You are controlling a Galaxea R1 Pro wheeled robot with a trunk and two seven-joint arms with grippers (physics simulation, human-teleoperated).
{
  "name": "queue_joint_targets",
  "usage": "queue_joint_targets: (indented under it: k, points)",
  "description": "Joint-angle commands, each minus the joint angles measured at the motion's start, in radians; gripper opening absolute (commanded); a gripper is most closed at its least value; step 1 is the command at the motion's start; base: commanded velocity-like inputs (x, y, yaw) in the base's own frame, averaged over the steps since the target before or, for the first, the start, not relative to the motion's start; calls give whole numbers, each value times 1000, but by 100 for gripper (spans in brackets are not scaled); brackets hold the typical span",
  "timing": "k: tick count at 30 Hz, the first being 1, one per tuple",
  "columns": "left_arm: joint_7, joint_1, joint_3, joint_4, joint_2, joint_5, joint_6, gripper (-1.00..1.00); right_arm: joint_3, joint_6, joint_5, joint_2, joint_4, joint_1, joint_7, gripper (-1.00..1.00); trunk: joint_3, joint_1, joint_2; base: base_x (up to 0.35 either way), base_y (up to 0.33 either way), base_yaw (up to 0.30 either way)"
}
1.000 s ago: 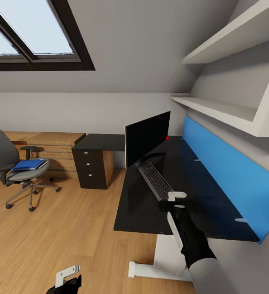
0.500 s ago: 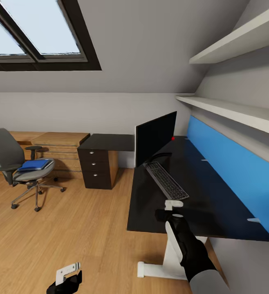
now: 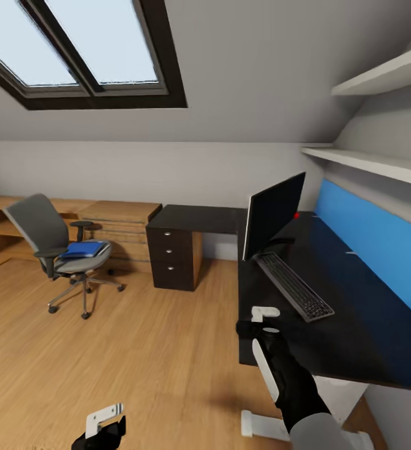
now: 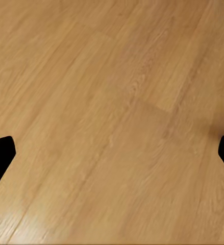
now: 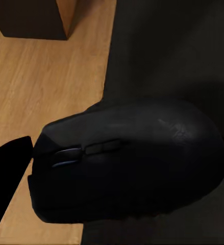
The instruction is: In the bedroom, organize the workspace by keeping the computer under the desk, ensuring the monitor is on the desk, placing the keyboard on the desk next to the monitor, placing the mouse on the desk next to the keyboard, moving the folder from the swivel chair onto the desk next to the mouse, stacking the notebook on top of the folder with the pen on top of the notebook, and positioning the swivel chair next to the desk.
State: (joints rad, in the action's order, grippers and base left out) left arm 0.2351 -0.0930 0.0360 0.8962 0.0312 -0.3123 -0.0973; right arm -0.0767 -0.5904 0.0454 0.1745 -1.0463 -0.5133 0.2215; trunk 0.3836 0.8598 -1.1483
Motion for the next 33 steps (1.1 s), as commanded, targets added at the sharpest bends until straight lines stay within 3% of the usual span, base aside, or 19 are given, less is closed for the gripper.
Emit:
queue_joint_targets:
  k: [1,14,18,33]
  points:
    - [7,-1,4,1,1,-7,-4,100,-1,-5,5,0,-1,-1,7,-100,1,0,-1,170,311,279]
    - [9,-1,3,4,0,-8,0,100,0,-3,5,0,-1,-1,7,-100,1,0,-1,103,85,275]
    - [10,-1,2,4,0,-8,1,100,-1,0,5,0,-1,-1,4,-100,1,0,-1,313,92,28]
    - [9,-1,-2,4,3,-10,1,100,-2,0,5,0,0,-1,2,-100,-46,-57,104,320,140,1]
